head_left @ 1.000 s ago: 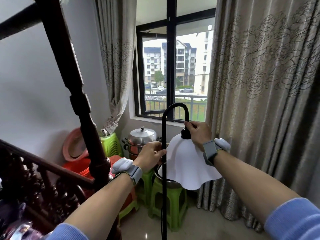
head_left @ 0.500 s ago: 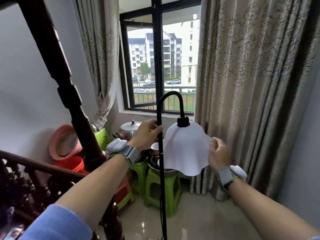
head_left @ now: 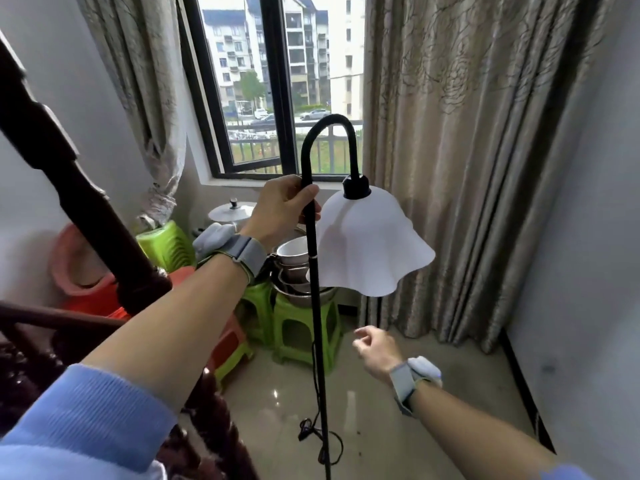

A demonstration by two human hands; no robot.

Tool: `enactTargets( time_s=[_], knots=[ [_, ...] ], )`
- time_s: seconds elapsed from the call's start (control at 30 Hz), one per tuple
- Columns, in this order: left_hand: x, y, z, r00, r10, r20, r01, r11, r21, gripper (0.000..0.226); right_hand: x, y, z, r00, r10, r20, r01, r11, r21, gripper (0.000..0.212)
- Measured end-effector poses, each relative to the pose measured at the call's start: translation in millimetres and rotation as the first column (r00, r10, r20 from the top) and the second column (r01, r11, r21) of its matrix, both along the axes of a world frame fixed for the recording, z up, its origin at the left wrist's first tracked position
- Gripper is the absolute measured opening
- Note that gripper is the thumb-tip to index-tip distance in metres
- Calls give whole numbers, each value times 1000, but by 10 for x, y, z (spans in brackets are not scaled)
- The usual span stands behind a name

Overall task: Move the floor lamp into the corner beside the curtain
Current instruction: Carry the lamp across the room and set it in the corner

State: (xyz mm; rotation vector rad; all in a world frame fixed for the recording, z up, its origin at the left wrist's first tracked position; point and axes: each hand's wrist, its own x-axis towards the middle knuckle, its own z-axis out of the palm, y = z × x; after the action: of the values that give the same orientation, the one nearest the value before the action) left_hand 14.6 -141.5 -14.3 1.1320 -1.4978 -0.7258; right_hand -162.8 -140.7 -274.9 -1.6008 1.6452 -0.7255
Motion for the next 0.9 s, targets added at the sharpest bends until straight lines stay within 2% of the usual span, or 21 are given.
enactTargets(
  time_s=[0.1, 0.17, 0.3, 0.43, 0.53, 0.77, 0.9],
  knots=[
    [-100, -43, -13, 1000, -15, 1, 15, 999, -44, 15, 213, 95, -230, 978, 201, -62, -194, 976, 99, 39],
    [-181, -88, -11, 1000, -21, 9, 21, 998, -52, 14, 305, 97, -288, 965, 257, -52, -250, 962, 108, 41],
    [-379, -181, 7, 998, -59, 16, 60, 996, -61, 15, 288, 38, -205, 983, 157, -92, -154, 987, 47, 28],
    [-703, -332, 31, 996, -78, 47, 82, 994, -72, 20, 0, -53, -137, 982, 107, -154, -111, 994, -17, 36],
    [-1013, -544, 69, 997, -58, 53, 63, 995, -83, 29, -267, -173, -72, 980, 114, -161, -122, 992, -44, 34],
    [-1894, -1280, 287, 995, 19, 102, -1, 984, -178, 25, -1128, -811, 123, 987, 138, -86, -145, 986, -79, 32],
    [-2416, -1841, 346, 988, 117, 96, -90, 964, -251, 36, -1711, -1285, 283, 978, 168, -120, -179, 980, -88, 43]
  ],
)
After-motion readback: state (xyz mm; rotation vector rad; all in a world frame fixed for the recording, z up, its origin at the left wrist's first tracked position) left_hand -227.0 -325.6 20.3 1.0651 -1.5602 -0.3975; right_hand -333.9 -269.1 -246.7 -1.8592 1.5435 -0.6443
